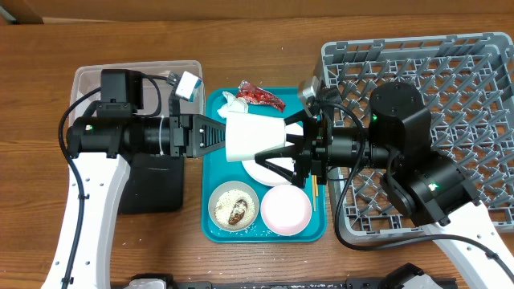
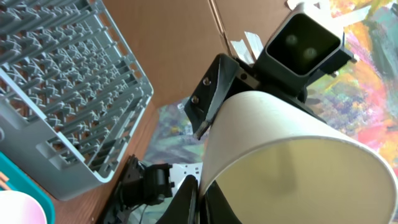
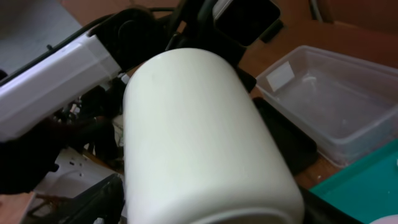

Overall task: Sort waste into correct bins and load items into the dishwasher
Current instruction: 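Lift the cup and hand it from the left gripper to the right gripper, then place the white cup upright in the dish rack with the right gripper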

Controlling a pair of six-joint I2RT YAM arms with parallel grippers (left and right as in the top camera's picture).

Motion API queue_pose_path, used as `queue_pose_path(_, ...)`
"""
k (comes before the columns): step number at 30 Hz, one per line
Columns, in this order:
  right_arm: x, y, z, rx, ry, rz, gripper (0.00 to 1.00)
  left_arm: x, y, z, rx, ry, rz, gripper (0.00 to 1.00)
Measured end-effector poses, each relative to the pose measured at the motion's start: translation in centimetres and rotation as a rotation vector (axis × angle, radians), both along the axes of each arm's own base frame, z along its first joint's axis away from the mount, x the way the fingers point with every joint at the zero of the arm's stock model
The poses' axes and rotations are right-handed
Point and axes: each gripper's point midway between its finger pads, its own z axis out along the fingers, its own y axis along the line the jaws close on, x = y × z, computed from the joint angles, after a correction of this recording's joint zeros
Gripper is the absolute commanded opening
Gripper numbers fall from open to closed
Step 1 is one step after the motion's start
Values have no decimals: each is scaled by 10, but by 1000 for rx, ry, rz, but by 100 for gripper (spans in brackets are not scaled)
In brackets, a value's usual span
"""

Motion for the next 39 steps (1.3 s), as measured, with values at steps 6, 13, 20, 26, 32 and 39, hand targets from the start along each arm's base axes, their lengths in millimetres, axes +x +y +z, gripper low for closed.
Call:
queue_pose_path(6,-2,0,3,8,-13,7,86,-4,-7,-2,11,0,-24,4)
queue_pose_path(13,-1,-1,3,4,-14,-4,66,-5,-7,-1,8,0,-25,18)
queue_pose_path(20,1,-6,-5,-31,13,-49,66,-1,-7,-8,46,-7,-6,100)
queue_pose_path(26,5,-40,-16,-144,22,-277,67,13,0,-32,188,-5,78,100)
queue_pose_path(32,3,-117,-50,-353,132,-687,67,29,17,-51,305,22,177,81)
queue_pose_path(39,10,-178,-115,-672,336,-1011,67,38,31,-42,452,2,267,82)
